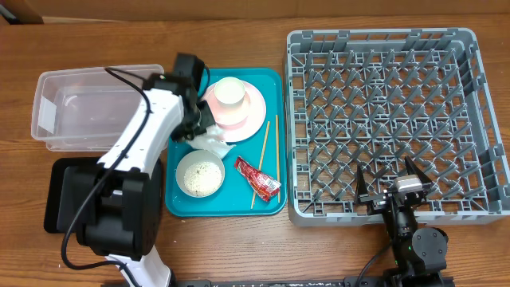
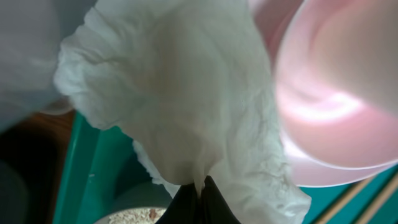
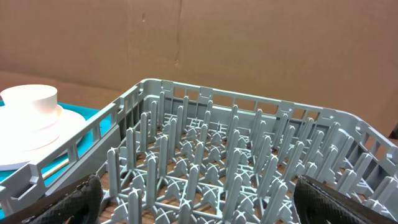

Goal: Sort waste into correct bins and load items into the dishwasher
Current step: 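Lift the tissue with the left gripper and drop it into the clear bin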

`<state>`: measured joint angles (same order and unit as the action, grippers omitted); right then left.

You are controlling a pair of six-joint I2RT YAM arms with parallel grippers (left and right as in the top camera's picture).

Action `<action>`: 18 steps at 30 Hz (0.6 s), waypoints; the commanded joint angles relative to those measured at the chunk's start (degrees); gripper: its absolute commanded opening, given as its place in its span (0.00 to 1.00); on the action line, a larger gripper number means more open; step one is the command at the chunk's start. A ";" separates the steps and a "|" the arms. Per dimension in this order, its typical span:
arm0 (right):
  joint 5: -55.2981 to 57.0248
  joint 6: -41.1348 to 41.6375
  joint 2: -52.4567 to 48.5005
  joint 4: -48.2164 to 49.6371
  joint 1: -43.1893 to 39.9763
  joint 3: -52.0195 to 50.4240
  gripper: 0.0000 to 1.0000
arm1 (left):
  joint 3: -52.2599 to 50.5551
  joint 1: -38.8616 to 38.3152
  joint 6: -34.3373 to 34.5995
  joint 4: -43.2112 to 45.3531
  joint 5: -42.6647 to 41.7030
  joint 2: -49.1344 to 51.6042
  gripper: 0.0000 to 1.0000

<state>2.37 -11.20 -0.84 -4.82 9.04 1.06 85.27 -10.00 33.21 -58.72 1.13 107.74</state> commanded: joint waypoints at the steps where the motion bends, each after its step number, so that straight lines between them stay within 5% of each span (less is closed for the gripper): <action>1: 0.48 -0.20 0.55 0.24 -0.17 -0.59 1.00 | 9.73 1.20 -2.73 -3.45 0.74 -2.49 0.04; 9: 0.48 -0.20 0.55 0.24 -0.17 -0.59 1.00 | 23.65 7.28 -3.58 -10.88 0.81 -3.58 0.04; 18: 0.48 -0.20 0.55 0.24 -0.17 -0.59 1.00 | 24.85 20.33 -4.55 -11.39 0.83 -3.52 0.04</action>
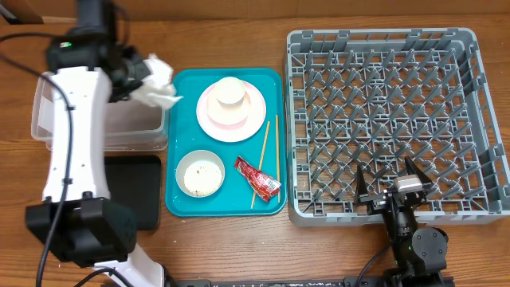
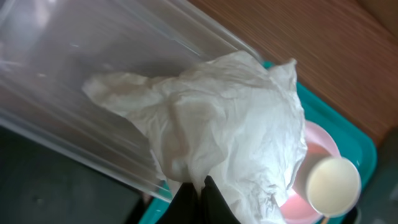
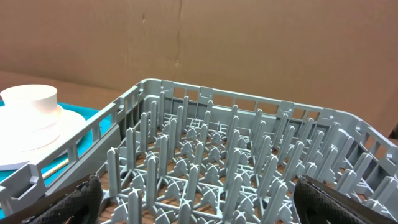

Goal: Sort waste into correct bins and load items into the dishwasher
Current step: 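Lift the tissue with the left gripper and drop it into the clear bin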

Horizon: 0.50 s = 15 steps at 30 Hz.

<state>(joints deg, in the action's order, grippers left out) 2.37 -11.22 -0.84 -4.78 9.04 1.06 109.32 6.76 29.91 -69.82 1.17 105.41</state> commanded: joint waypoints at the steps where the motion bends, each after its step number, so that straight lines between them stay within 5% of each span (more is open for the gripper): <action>1: 0.48 -0.17 0.55 0.20 -0.17 -0.59 1.00 | 0.55 4.68 -1.25 -0.26 0.79 -1.18 0.04; 15: 0.48 -0.17 0.55 0.20 -0.17 -0.59 1.00 | -12.96 9.40 -1.22 12.04 2.45 -0.46 0.04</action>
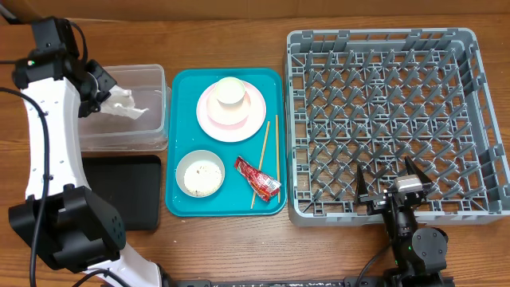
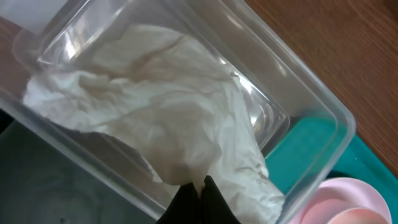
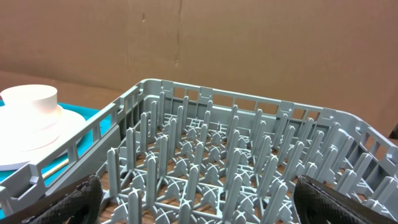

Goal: Sort waste into correct bins and load items into the dishwasher
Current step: 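Lift the tissue with the left gripper and drop it into the clear bin, then move the left gripper to the red wrapper and grasp it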

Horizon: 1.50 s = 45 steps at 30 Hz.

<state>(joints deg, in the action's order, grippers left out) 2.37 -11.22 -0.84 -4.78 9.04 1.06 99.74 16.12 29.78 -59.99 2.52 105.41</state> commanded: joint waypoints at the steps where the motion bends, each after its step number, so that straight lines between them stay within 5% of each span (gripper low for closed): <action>1: 0.48 -0.17 0.55 0.20 -0.17 -0.59 1.00 | -4.85 0.04 -1.09 3.89 1.09 -0.46 0.04; 14: 0.48 -0.17 0.55 0.20 -0.17 -0.59 1.00 | -16.35 0.04 -1.09 18.12 1.09 0.15 0.11; 16: 0.48 -0.17 0.55 0.20 -0.17 -0.59 1.00 | -16.92 0.04 -1.09 18.78 1.11 0.24 0.24; 21: 0.48 -0.17 0.55 0.20 -0.17 -0.59 1.00 | -17.07 0.04 -1.09 20.02 1.05 0.09 0.74; 24: 0.48 -0.17 0.55 0.20 -0.17 -0.59 1.00 | -14.08 0.04 -1.31 18.53 -0.68 -0.50 0.82; 33: 0.48 -0.17 0.55 0.20 -0.17 -0.59 1.00 | 2.27 -3.39 -4.11 0.13 -19.45 -5.44 0.75; 41: 0.48 -0.17 0.55 0.22 -0.17 -0.59 1.00 | 2.62 -16.20 -7.85 -13.05 -21.62 -8.13 0.71; 45: 0.48 -0.17 0.55 0.20 -0.17 -0.59 1.00 | 2.62 -23.85 -7.98 -17.00 -21.59 -7.02 0.44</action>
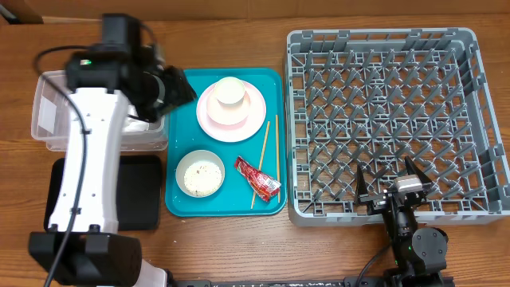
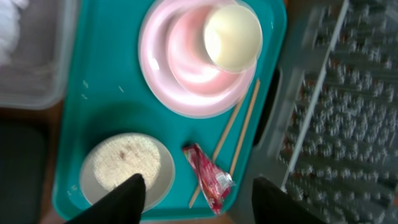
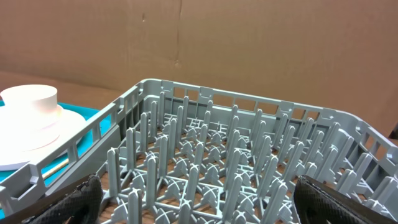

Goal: Sort waste into correct bins and load items into the dishwasher
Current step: 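Move the left gripper to the red wrapper and grasp it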

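My left gripper (image 1: 178,86) hangs open and empty over the left part of the teal tray (image 1: 239,201); its dark fingers (image 2: 129,200) frame the tray from above. On the tray are a pink plate (image 2: 186,71) with a cream cup (image 2: 233,36) on it, a white bowl of crumbs (image 2: 124,165), a red sauce packet (image 2: 208,175) and chopsticks (image 2: 239,127). A white napkin (image 2: 9,18) lies in the clear bin (image 1: 52,112). My right gripper (image 3: 199,205) rests open at the near edge of the grey dish rack (image 1: 382,104).
A black bin (image 1: 139,195) sits in front of the clear bin, left of the tray. The rack's upright pegs (image 3: 205,143) fill the right wrist view. A brown cardboard wall stands behind the rack.
My left gripper was shut on the napkin inside the clear bin. It is now open, the napkin lies in the bin, and the gripper has moved right over the tray.
The left gripper was shut on the napkin at the tray beside the pink plate. Then it held it at the clear bin's right edge, then inside the bin. Now the napkin stays there and the open gripper is back above the tray. The right arm has not moved.
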`<state>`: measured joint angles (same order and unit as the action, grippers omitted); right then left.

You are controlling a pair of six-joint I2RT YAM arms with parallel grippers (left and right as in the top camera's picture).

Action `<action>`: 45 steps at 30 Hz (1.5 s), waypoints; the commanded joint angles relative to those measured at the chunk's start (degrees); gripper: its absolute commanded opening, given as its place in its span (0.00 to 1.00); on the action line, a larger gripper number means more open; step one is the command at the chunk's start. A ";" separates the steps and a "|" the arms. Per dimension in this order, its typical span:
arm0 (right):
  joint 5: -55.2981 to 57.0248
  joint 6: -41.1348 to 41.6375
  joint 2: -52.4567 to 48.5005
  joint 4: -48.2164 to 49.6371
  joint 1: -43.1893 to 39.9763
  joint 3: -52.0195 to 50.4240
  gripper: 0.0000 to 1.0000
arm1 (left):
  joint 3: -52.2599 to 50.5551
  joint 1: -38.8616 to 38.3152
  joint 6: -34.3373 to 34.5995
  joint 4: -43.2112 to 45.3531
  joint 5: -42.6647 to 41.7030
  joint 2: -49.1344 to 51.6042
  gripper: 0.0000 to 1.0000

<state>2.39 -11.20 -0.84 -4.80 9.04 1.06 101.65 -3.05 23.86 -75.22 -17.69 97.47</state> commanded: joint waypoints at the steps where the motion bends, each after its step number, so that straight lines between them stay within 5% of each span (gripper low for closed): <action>1: 0.46 -0.20 0.55 0.22 -0.17 -0.59 1.00 | 0.70 -6.25 -2.08 -2.43 -1.05 1.31 0.38; 3: 0.46 -0.20 0.55 0.22 -0.17 -0.59 1.00 | 0.37 -9.84 -2.01 -3.74 0.96 2.03 0.23; 6: 0.46 -0.20 0.55 0.22 -0.17 -0.59 1.00 | -1.68 -14.88 -0.72 -4.46 4.39 2.54 0.17; 12: 0.46 -0.20 0.55 0.22 -0.17 -0.59 1.00 | -10.69 -23.12 7.78 -0.70 9.99 2.54 0.25; 16: 0.46 -0.20 0.55 0.22 -0.17 -0.59 1.00 | -17.25 -26.32 15.63 2.93 12.85 2.54 0.45; 20: 0.46 -0.20 0.55 0.22 -0.17 -0.59 1.00 | -23.74 -27.76 23.26 9.97 10.93 2.54 0.45; 31: 0.46 -0.20 0.55 0.22 -0.17 -0.59 1.00 | -32.50 -31.30 30.42 21.94 10.64 2.56 0.41; 36: 0.46 -0.20 0.55 0.22 -0.17 -0.59 1.00 | -33.09 -32.54 30.42 21.90 11.96 2.56 0.33; 45: 0.46 -0.20 0.55 0.24 -0.17 -0.59 1.00 | -34.14 -33.75 33.83 21.70 14.82 2.56 0.35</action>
<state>2.37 -11.22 -0.84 -4.78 9.04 1.06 68.79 -36.32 54.11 -53.32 -5.26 100.01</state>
